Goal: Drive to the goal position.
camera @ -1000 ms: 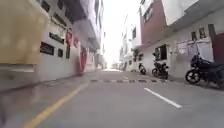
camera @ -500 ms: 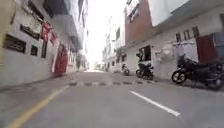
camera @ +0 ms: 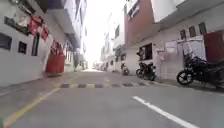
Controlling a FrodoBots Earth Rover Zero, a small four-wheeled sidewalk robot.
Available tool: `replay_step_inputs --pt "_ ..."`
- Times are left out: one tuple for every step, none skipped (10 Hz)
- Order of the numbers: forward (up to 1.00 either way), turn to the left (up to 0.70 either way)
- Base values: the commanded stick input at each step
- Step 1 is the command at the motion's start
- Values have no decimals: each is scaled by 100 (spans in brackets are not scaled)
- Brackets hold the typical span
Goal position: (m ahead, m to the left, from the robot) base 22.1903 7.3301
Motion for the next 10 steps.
replay_step_inputs --pt "100 0" --pt "100 0" --pt "100 0" --pt "100 0" --pt "100 0" --pt "100 0" --pt "100 -25" --pt "100 -40" --pt "100 -40" --pt "100 -40"
